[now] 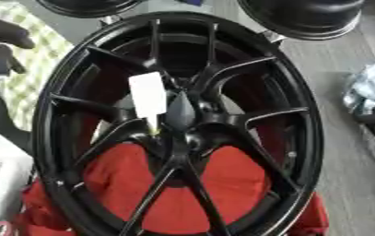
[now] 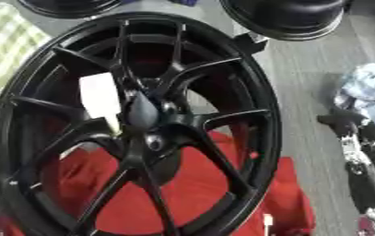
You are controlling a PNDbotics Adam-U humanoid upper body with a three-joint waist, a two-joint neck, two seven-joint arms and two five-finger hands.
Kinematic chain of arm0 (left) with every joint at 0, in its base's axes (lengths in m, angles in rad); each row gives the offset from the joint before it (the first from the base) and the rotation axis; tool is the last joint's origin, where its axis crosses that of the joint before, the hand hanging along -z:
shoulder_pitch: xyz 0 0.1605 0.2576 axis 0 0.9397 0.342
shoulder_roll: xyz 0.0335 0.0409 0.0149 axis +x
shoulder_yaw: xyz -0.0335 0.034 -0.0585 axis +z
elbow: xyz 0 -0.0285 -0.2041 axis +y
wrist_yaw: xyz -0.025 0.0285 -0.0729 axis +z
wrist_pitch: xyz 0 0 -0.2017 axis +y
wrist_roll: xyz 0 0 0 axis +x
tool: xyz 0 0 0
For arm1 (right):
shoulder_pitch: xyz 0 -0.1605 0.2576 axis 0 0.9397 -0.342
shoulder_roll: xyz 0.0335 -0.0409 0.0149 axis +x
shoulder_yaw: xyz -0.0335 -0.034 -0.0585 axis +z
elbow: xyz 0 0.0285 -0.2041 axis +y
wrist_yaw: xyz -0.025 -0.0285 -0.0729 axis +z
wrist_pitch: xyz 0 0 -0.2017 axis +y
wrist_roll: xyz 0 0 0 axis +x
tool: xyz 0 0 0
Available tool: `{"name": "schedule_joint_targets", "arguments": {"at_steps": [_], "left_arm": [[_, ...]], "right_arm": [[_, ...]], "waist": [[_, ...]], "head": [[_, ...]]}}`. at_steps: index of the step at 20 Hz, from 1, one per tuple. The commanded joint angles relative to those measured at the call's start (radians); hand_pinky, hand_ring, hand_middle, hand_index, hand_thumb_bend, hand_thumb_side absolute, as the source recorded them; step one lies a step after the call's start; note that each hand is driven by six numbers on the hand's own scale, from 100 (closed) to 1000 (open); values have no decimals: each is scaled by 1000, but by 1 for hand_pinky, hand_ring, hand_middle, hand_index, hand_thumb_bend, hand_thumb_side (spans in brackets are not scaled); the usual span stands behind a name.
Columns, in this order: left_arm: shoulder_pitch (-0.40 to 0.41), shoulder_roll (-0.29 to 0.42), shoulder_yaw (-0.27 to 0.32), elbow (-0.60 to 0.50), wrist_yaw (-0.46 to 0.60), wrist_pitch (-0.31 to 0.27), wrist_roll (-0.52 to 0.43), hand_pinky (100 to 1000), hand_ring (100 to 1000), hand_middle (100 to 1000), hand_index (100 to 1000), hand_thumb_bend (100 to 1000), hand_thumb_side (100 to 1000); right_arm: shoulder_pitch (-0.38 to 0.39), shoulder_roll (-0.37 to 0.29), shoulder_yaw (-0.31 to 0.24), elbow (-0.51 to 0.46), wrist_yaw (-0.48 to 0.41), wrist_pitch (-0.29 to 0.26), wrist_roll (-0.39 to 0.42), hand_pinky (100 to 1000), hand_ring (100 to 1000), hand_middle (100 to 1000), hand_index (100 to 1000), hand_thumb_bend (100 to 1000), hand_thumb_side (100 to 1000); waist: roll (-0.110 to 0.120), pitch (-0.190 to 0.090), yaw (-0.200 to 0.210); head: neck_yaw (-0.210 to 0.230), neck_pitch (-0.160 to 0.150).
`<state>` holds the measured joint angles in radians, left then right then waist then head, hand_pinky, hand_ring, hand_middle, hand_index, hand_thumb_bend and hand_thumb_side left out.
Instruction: Pull the pin out of the wheel hub.
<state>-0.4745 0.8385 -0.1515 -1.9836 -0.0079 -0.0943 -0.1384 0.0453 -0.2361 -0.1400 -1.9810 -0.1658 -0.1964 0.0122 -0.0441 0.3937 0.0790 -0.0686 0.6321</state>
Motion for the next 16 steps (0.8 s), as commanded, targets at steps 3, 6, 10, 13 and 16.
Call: {"name": "schedule_joint_targets", "arguments": {"at_steps": [3, 6, 10, 13, 16], "left_arm": [[-70, 164, -69, -16, -83, 2, -81, 636, 743, 658, 771, 100, 547], [-111, 242, -96, -16, -128, 8, -129, 655, 744, 663, 773, 100, 529], [-174, 345, -134, -16, -128, 28, -193, 687, 756, 681, 784, 100, 520], [-227, 369, -156, -16, -105, 52, -241, 701, 769, 699, 797, 100, 560], [-291, 369, -194, -16, -89, 95, -287, 712, 780, 694, 809, 100, 593]], "right_arm": [[10, -28, 9, -19, 19, -7, 10, 971, 785, 638, 746, 100, 532], [16, -27, 15, -19, 25, -6, 15, 971, 785, 638, 746, 100, 531], [23, -30, 23, -19, 31, -6, 21, 971, 785, 637, 745, 100, 531], [26, -31, 26, -19, 37, 0, 24, 971, 784, 637, 745, 100, 532], [29, -34, 26, -19, 44, 7, 22, 971, 784, 637, 745, 100, 533]], "waist": [[5, -30, -8], [2, -32, -12], [1, -37, -17], [4, -40, -16], [12, -42, -9]], "head": [[-6, 1], [-3, 2], [2, 3], [4, 5], [0, 7]]}}
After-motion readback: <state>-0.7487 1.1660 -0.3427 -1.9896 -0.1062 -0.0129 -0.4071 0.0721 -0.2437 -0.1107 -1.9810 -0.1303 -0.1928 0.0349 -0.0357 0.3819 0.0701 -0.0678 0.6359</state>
